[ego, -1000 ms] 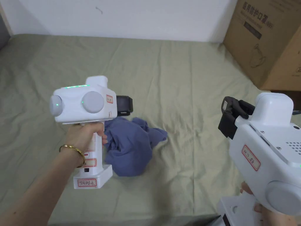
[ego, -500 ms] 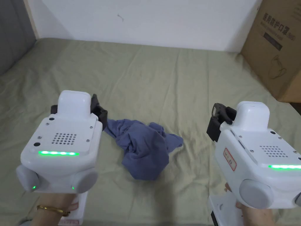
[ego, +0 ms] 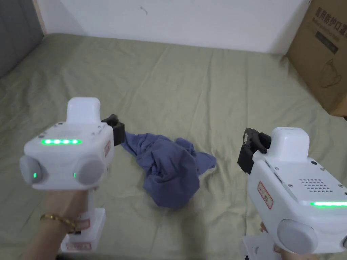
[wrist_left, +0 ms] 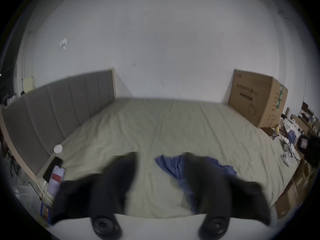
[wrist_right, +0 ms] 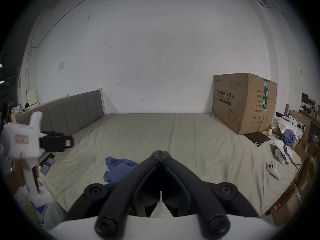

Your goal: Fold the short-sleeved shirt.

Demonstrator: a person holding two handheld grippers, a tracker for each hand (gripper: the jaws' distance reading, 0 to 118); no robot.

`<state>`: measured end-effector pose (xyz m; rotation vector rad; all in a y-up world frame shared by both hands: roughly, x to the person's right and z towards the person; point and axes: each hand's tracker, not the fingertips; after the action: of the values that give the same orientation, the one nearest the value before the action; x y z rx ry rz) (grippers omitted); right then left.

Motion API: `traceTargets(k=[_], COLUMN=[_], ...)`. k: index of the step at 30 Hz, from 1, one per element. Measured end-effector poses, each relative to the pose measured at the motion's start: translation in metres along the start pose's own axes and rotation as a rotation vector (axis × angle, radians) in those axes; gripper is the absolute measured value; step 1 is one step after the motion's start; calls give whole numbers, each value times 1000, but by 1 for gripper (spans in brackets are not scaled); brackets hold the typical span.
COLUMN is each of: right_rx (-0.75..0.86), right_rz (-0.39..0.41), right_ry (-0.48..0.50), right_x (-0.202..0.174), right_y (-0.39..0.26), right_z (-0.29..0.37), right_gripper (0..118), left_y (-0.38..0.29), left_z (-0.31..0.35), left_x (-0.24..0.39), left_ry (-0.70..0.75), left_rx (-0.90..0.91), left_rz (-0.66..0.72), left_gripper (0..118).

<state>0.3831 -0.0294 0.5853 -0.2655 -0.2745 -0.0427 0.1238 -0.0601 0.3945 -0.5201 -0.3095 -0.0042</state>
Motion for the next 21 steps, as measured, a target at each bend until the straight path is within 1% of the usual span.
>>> traceTargets(k=[1, 2, 3, 5, 7, 9, 13, 15, 16, 17, 18, 20, 21], right_rx=[-4, -9, -13, -26, -42, -67, -115, -140, -152, -165, -175, -191, -196], right_rz=[2, 3, 3, 0, -5, -7, -6, -13, -16, -15, -16, -19, -19], right_ry=[0, 0, -1, -4, -6, -8, -26, -37, -43, -50, -56, -59, -63], right_x=[1, 2, 3, 5, 8, 12, 23, 30, 33, 35, 38, 43, 44], right_y=[0, -1, -2, -3, -5, -8, -17, -24, -27, -30, -32, -38, -40], right_z=[-2, -6, -9, -16, -24, -35, -58, -69, -74, -78, -82, -87, -89], right_gripper=[0, 0, 0, 0, 0, 0, 0, 0, 0, 0, 0, 0, 0], left_y=[6, 13, 15, 22, 23, 20, 9, 2, 0, -3, -5, -9, -13], left_z=[-17, -38, -54, -87, -123, -155, -209, -231, -237, -243, -248, -252, -251], left_x=[-3, -7, -11, -12, -16, -14, -8, -2, 1, 3, 6, 9, 10], left_ry=[-18, -40, -62, -93, -56, -9, -27, 8, 16, 16, 26, 36, -2], left_rx=[-65, -149, -195, -288, -373, -452, -596, -653, -659, -650, -652, -656, -666], left_rz=[12, 29, 56, 117, 152, 138, 76, 40, 34, 38, 35, 38, 54], left_gripper=[89, 113, 118, 118, 118, 118, 117, 112, 105, 89, 69, 53, 45])
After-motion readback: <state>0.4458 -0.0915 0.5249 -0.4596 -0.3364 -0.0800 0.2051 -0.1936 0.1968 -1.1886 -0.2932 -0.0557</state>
